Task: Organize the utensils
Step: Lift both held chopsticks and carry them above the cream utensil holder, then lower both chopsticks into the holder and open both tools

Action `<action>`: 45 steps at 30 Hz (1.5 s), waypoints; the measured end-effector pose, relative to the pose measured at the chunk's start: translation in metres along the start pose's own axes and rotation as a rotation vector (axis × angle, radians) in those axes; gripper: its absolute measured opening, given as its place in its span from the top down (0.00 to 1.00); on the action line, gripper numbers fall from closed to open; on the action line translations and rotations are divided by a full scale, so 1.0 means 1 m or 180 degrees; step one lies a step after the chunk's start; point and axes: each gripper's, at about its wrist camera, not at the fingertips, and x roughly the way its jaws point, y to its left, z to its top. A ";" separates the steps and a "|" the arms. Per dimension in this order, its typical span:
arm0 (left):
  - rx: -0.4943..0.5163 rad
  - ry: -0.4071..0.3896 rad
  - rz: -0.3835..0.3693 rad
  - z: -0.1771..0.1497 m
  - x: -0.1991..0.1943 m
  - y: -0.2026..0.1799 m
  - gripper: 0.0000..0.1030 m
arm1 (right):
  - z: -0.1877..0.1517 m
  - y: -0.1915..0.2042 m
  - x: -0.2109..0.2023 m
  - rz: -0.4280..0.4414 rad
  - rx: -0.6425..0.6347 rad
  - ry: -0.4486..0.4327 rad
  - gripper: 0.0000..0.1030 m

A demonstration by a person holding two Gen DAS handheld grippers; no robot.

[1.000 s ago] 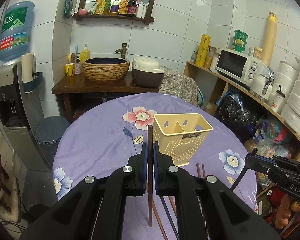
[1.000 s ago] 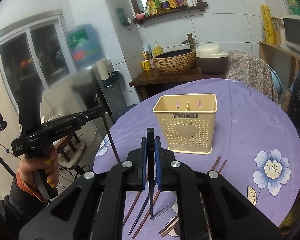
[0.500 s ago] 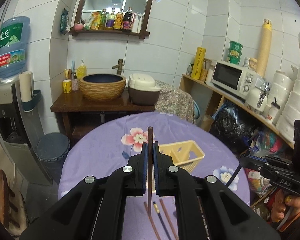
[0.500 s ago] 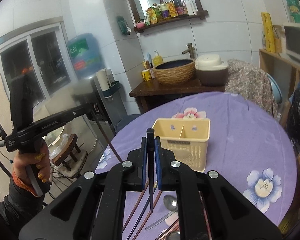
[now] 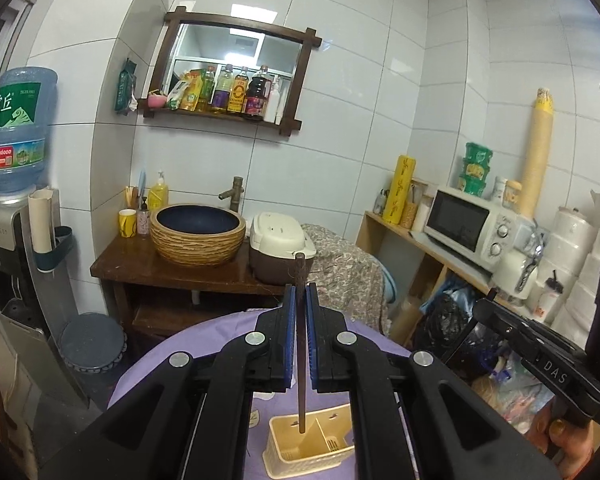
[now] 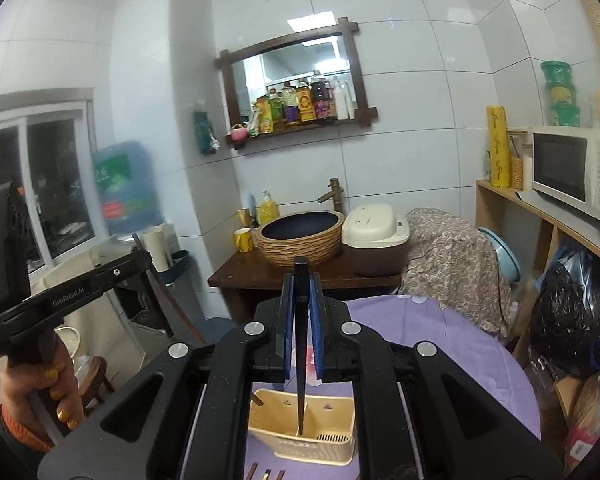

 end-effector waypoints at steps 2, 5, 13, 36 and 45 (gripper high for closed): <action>0.0037 0.0047 0.0054 -0.012 0.012 -0.002 0.94 | -0.013 -0.002 0.015 -0.0097 -0.0044 0.0052 0.92; 0.0022 0.0237 0.0057 -0.038 0.031 0.002 0.94 | -0.039 -0.007 0.036 -0.0159 -0.0025 0.0224 0.92; -0.0032 0.0598 0.0076 -0.084 0.062 0.014 0.94 | -0.083 -0.022 0.067 -0.0209 0.0099 0.0551 0.92; 0.0179 0.0523 0.0128 -0.112 0.042 0.010 0.28 | -0.103 -0.037 0.049 -0.0220 0.0185 0.0369 0.32; 0.0338 0.0156 0.0212 -0.145 -0.011 0.017 0.05 | -0.136 -0.016 0.001 -0.0233 -0.0100 0.0211 0.06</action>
